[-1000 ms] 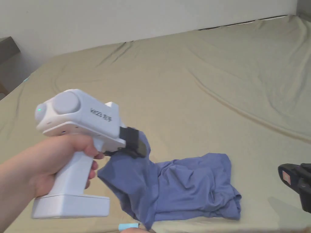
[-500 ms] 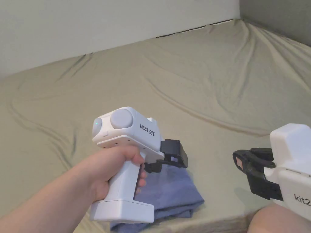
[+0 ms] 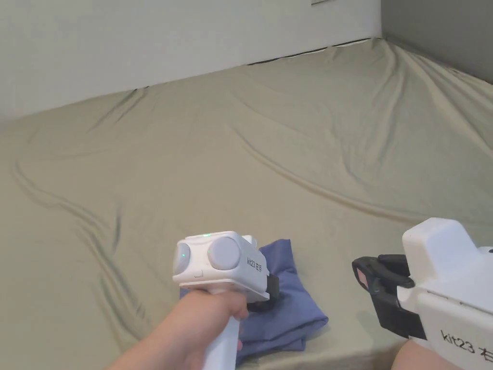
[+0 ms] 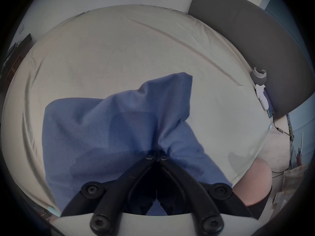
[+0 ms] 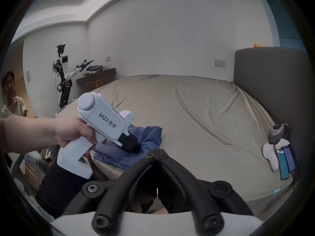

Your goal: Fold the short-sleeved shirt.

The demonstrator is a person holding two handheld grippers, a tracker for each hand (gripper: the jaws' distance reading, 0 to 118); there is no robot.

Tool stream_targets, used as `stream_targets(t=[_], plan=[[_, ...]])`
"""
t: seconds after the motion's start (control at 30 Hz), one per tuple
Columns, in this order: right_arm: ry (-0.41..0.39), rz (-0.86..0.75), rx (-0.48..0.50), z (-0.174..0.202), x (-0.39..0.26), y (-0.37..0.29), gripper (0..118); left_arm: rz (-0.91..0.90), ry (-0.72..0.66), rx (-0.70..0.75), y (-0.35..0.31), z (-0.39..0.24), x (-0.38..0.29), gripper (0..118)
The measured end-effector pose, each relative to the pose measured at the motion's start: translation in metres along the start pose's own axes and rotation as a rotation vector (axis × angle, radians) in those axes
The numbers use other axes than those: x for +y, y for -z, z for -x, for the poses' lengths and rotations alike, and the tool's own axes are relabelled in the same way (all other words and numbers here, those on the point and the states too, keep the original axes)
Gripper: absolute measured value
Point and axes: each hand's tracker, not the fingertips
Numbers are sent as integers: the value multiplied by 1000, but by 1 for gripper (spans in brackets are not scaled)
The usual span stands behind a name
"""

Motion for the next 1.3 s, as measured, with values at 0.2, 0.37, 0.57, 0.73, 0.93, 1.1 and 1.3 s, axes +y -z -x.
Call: stream_targets(t=[0.2, 0.37, 0.57, 0.73, 0.93, 1.1, 1.3], plan=[[3, 30, 25, 10, -4, 8, 0, -15, 13, -43, -8, -4, 2, 0], [42, 147, 104, 26, 1, 57, 0, -179, -40, -212, -72, 53, -5, 0], [160, 273, 359, 40, 27, 176, 0, -260, -212, -329, -116, 170, -37, 0], [275, 447, 392, 2, 5, 253, 0, -253, -367, -417, -101, 232, -66, 0], [587, 490, 491, -69, -33, 259, 0, -244, -487, -620, -61, 258, -84, 16], [558, 496, 474, -57, -25, 252, 0, -142, -475, -804, -19, 243, -66, 89], [540, 496, 469, -58, -28, 248, 0, -136, -403, -869, 19, 216, -43, 62]])
